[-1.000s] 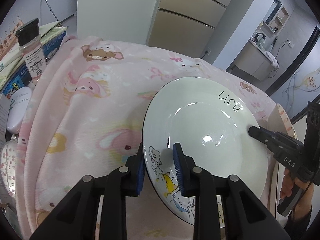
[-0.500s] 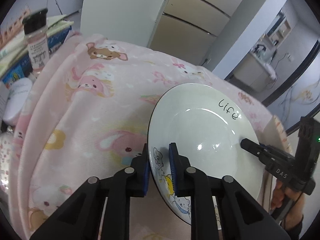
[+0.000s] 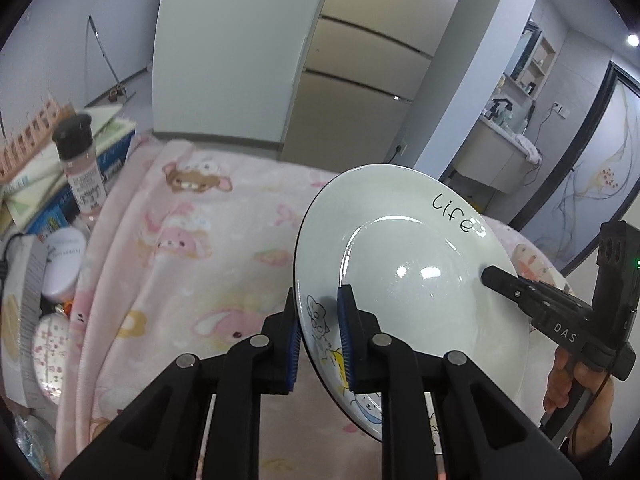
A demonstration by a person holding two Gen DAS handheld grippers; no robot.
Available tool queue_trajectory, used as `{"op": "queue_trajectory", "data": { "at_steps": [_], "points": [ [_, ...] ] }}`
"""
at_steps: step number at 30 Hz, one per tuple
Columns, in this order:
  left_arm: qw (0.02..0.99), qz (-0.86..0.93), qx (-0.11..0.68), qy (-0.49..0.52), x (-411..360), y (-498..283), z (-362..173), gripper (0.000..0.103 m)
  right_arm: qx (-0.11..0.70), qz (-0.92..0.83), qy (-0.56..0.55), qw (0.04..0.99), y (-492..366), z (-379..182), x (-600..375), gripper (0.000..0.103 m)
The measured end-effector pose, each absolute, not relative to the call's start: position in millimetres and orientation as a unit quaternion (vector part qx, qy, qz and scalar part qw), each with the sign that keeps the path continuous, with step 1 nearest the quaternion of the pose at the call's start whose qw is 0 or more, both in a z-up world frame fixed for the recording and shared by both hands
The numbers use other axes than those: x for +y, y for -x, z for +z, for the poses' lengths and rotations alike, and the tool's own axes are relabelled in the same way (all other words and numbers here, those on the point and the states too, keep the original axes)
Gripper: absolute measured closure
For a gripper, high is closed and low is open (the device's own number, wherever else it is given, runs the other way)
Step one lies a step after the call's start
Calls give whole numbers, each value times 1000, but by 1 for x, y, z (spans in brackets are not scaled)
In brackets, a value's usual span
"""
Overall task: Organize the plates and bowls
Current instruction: 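Lift the white plate off the tablecloth with both grippers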
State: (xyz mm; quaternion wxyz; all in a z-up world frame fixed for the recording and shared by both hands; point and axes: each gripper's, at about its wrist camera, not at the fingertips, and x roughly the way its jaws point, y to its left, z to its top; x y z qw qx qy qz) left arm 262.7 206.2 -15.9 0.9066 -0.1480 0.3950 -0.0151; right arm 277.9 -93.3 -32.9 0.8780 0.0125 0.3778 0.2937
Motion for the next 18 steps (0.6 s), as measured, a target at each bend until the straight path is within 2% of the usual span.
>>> {"op": "queue_trajectory", "data": {
  "at_steps": [7, 18],
  "points": [
    [922, -24, 362, 134, 187, -242, 27, 85, 342, 290, -12, 894, -266, 7, -107, 87],
    [924, -59, 361, 108, 118, -230, 75, 85, 317, 260, -10, 912, -234, 44, -170, 87]
  ]
}}
